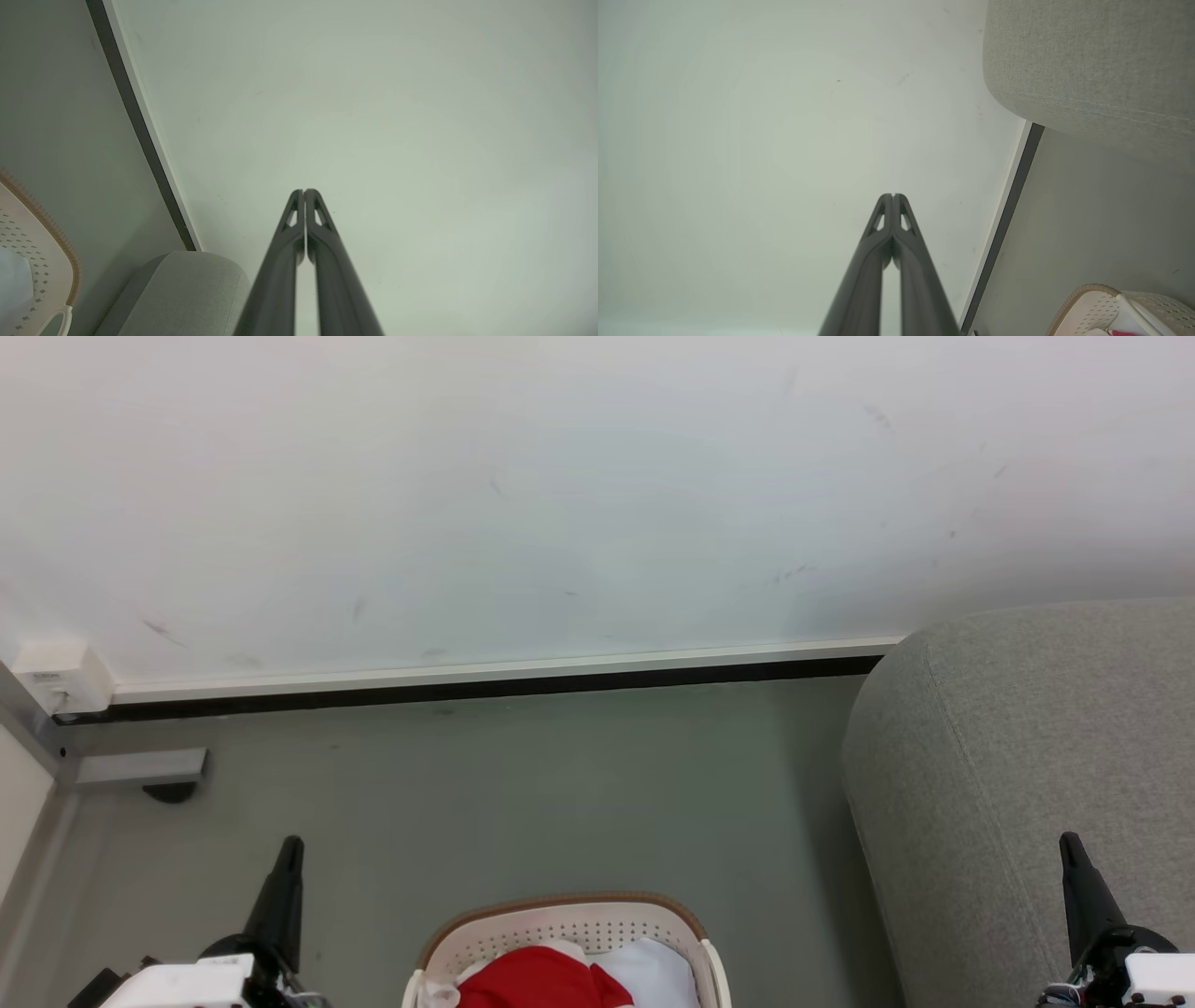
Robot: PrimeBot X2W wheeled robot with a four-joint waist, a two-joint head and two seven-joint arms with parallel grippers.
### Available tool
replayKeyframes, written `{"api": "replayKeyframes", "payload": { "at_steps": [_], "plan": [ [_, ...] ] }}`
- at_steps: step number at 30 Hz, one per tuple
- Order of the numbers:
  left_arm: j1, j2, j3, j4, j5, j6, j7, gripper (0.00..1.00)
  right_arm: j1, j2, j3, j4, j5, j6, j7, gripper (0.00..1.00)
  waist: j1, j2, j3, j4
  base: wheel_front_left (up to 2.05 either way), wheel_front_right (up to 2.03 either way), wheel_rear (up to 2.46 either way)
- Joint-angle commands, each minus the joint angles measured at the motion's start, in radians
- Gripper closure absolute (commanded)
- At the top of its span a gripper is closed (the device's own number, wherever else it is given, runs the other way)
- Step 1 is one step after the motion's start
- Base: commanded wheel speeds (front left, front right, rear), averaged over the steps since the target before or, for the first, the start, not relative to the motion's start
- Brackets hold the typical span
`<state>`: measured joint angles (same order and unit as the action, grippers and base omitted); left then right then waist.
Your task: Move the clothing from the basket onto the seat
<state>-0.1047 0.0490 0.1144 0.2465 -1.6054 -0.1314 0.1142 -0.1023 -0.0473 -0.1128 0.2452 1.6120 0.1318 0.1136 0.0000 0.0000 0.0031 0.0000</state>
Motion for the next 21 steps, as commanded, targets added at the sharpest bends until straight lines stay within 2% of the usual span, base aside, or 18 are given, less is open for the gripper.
{"api": "replayKeyframes", "payload": {
  "at_steps": [1, 21],
  "plan": [
    [-0.009, 0.002, 0.001, -0.004, -0.014, 0.001, 0.003, 1.0, -0.012, -0.006, -0.004, -0.003, 0.002, -0.002, 0.004, 1.0, 0.0, 0.0, 0.0, 0.0, 0.0, 0.0, 0.0],
    [-0.009, 0.002, 0.001, -0.004, -0.014, 0.001, 0.003, 1.0, -0.012, -0.006, -0.004, -0.003, 0.002, -0.002, 0.004, 1.0, 0.0, 0.0, 0.0, 0.0, 0.0, 0.0, 0.0]
  ]
}}
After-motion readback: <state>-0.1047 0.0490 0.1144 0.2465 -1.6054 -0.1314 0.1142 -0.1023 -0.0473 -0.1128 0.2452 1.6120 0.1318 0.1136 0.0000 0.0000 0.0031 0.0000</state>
